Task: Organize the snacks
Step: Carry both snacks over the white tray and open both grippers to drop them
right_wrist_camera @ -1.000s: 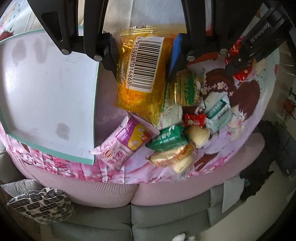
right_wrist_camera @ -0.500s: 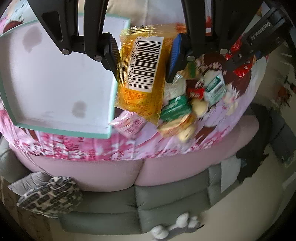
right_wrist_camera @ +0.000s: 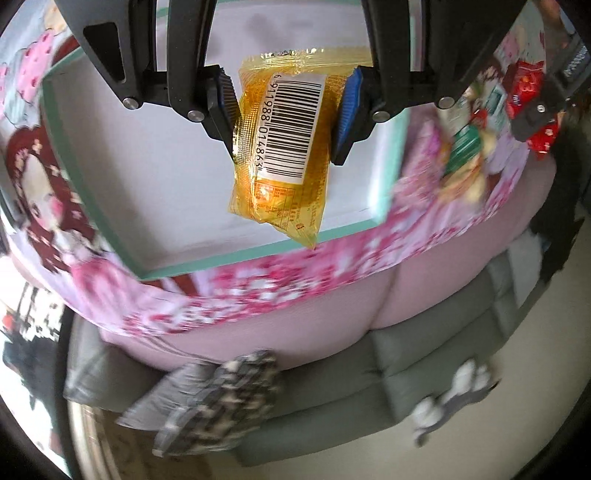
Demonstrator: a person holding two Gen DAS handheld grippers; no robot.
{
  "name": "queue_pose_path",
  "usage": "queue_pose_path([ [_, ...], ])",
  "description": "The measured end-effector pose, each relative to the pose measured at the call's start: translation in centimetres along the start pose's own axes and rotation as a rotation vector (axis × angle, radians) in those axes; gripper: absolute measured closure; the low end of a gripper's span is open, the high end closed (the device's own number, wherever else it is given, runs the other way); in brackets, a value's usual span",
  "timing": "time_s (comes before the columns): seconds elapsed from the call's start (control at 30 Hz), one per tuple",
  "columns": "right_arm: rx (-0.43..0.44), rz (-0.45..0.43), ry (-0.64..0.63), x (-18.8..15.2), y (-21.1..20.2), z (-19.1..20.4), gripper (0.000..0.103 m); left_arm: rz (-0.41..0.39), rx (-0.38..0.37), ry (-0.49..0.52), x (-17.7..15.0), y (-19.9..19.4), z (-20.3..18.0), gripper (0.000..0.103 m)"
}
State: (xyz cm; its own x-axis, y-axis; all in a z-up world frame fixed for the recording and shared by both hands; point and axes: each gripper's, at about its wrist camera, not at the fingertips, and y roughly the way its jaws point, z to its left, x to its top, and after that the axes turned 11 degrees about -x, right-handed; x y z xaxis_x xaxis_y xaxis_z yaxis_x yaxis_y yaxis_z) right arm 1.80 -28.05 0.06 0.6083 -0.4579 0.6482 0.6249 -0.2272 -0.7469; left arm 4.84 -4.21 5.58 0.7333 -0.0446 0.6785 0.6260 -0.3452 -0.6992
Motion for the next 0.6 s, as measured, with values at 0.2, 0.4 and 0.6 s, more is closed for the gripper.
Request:
queue_pose_path([
  [0.2, -0.139, -0.001, 0.086, 0.8, 1.3, -4.9, 0.054, -0.017, -0.069, 0.087, 1.2, 2.5, -4.9, 0.051],
  [0.4, -0.237, -0.043, 0.133, 1.3, 2.2, -8.4, 0.054, 0.0, -0.12, 0.143, 1.8, 6.7, -9.0, 0.051],
  [0.6, -0.244, -0.063, 0.151, 1.3, 2.5, -9.5, 0.054, 0.035, -0.162, 0.162, 1.3, 11.1, -11.3, 0.051],
])
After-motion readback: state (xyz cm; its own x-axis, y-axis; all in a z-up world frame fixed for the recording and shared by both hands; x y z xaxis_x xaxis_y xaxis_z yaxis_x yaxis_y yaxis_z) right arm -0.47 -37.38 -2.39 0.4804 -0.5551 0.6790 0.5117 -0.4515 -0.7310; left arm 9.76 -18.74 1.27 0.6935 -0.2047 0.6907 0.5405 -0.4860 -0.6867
